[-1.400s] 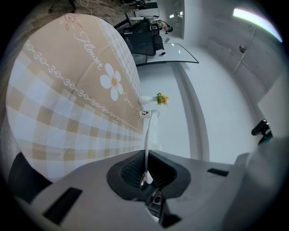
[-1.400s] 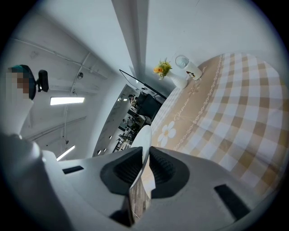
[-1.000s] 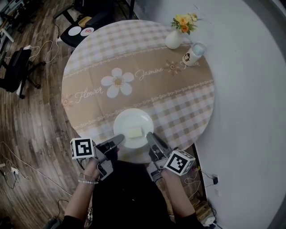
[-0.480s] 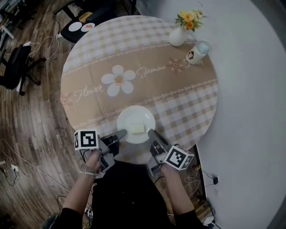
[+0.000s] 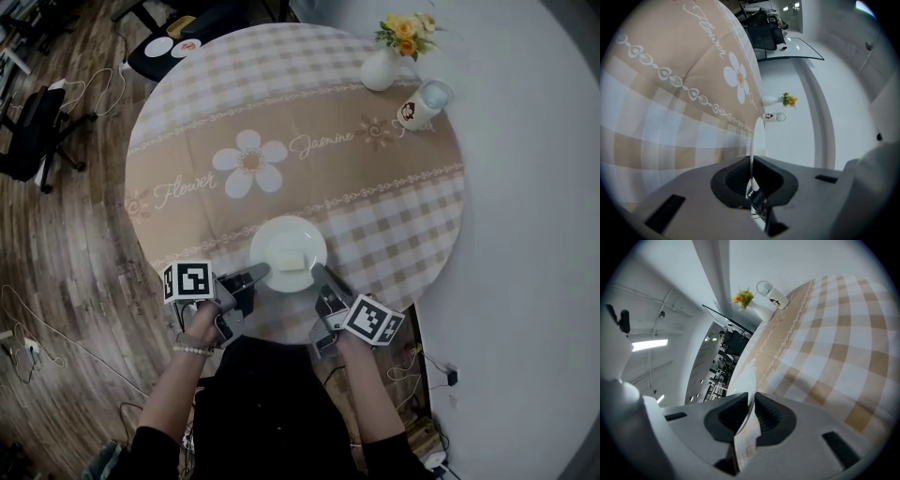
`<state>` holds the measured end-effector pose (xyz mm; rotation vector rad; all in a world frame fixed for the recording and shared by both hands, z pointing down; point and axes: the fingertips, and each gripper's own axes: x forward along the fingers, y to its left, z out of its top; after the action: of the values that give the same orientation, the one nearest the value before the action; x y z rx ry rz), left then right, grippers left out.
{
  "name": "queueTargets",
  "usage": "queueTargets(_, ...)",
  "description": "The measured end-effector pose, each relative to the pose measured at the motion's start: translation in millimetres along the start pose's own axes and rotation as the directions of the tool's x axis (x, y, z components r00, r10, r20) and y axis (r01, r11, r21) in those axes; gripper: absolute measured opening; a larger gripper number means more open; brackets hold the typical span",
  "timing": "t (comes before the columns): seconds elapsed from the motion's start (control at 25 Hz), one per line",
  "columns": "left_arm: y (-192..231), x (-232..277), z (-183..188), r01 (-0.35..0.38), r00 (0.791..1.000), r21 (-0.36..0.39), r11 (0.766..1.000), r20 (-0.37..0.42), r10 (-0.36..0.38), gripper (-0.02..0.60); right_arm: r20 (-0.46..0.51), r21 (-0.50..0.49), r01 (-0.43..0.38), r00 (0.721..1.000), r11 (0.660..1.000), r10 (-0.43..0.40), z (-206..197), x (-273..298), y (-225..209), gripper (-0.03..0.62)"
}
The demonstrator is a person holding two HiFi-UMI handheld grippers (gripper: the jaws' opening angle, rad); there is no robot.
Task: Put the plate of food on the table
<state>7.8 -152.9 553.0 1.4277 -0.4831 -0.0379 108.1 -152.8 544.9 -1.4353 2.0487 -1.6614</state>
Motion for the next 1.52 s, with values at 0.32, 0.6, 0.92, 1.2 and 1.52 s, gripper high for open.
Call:
queueTargets(0.32, 15.8, 12.0, 6.1, -0.019, 1.000, -0.028, 0.999, 0.007, 0.019, 0.008, -0.031, -0.012, 0.029, 0.999, 0.999, -0.030, 1.7, 12.0, -17.7, 0.028)
queueTargets(0.6, 30.2, 22.1, 10.6, -0.046, 0.999, -0.042, 0.998, 0.008, 0.046, 0.008, -0.062, -0.017, 0.054, 0.997, 0.998, -0.055, 1.0, 21.6, -34.3, 0.028)
queueTargets(0.92, 43.7, 29.1, 17.0, -0.085, 0.996, -0.052, 0.995, 0.015, 0.086, 0.008, -0.092, 0.015, 0.089, 0.992, 0.996, -0.088, -1.4, 32.9, -50.4, 0.028)
queueTargets(1.2, 48.3, 31.3, 21.4, -0.104, 0.994, -0.064, 0.992, 0.033, 0.107, 0.008, -0.128, -0.023, 0.116, 0.985, 0.993, -0.118, -3.3, 39.1, -54.8, 0.042)
queueTargets(1.52, 50.6, 34.9, 23.4, -0.122, 0.991, -0.060, 0.991, 0.042, 0.125, 0.008, -0.146, -0.267, 0.188, 0.962, 0.945, -0.232, -3.0, 29.5, -56.9, 0.104)
